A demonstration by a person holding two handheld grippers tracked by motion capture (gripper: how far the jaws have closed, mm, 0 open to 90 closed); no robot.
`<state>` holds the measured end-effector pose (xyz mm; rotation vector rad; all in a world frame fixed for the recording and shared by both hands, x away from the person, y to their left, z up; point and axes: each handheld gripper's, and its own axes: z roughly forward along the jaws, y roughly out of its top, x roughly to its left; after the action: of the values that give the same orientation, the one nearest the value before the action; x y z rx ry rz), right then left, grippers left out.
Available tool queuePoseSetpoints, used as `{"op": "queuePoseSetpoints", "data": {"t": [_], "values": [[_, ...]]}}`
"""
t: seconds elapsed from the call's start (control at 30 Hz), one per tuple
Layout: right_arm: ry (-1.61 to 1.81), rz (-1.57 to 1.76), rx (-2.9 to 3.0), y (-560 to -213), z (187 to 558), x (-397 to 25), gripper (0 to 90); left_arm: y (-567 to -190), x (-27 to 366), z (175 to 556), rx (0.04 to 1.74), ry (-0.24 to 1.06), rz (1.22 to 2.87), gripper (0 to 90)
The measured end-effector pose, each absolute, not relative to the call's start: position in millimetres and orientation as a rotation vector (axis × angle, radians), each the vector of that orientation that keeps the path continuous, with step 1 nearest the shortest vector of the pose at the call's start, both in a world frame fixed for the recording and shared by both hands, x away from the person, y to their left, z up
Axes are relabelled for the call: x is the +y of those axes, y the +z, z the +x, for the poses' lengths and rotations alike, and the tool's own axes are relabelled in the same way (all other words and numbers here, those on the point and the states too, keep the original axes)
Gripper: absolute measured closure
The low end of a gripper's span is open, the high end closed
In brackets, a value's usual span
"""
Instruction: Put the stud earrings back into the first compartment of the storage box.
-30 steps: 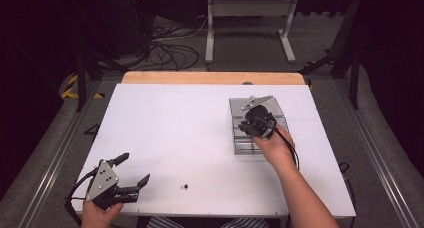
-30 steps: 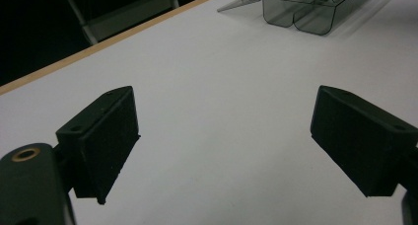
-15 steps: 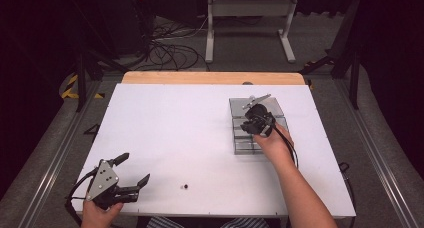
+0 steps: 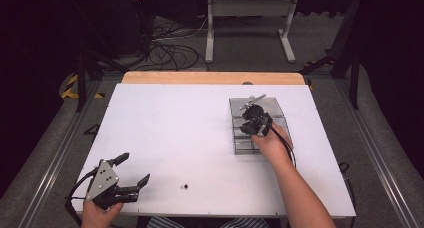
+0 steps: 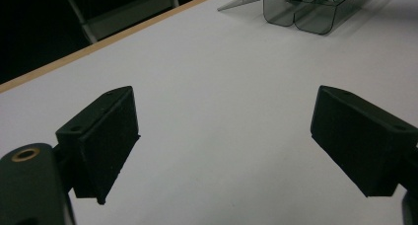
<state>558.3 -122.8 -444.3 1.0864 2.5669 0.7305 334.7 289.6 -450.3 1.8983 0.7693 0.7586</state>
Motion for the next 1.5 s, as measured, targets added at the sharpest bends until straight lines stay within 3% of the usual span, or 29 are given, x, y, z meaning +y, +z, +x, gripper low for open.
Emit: {"op": "queuePoseSetpoints", "data": {"t": [0.33, 0.47, 0.53, 0.57, 0.6, 0.7, 0.97, 1.5], "values": [[0.831, 1.055, 2.529, -430.1, 548.6, -122.0, 55.8, -450.3, 289.6, 334.6, 0.772, 0.757, 1.897, 11.3], [0.932, 0.987, 2.492, -415.0, 534.6, -116.4, 37.9, -450.2, 289.5, 334.6, 0.77, 0.761, 1.898, 11.3], [0.952, 0.975, 2.487, -412.1, 531.1, -114.7, 34.4, -450.1, 289.5, 334.5, 0.77, 0.761, 1.897, 11.3], [0.997, 0.929, 2.475, -405.6, 523.2, -110.7, 28.0, -450.1, 289.5, 334.4, 0.769, 0.76, 1.897, 11.3], [0.997, 0.929, 2.475, -405.6, 523.2, -110.7, 28.0, -450.1, 289.5, 334.4, 0.769, 0.76, 1.897, 11.3], [1.076, 0.838, 2.466, -395.8, 509.3, -103.1, 16.2, -450.0, 289.6, 334.4, 0.769, 0.76, 1.897, 11.3], [1.197, 0.673, 2.462, -380.2, 477.8, -84.1, 9.5, -449.9, 289.5, 334.1, 0.768, 0.762, 1.896, 11.3], [1.315, 0.451, 2.54, -380.4, 434.9, -54.2, 5.2, -449.6, 289.6, 333.8, 0.765, 0.76, 1.898, 11.3]]}}
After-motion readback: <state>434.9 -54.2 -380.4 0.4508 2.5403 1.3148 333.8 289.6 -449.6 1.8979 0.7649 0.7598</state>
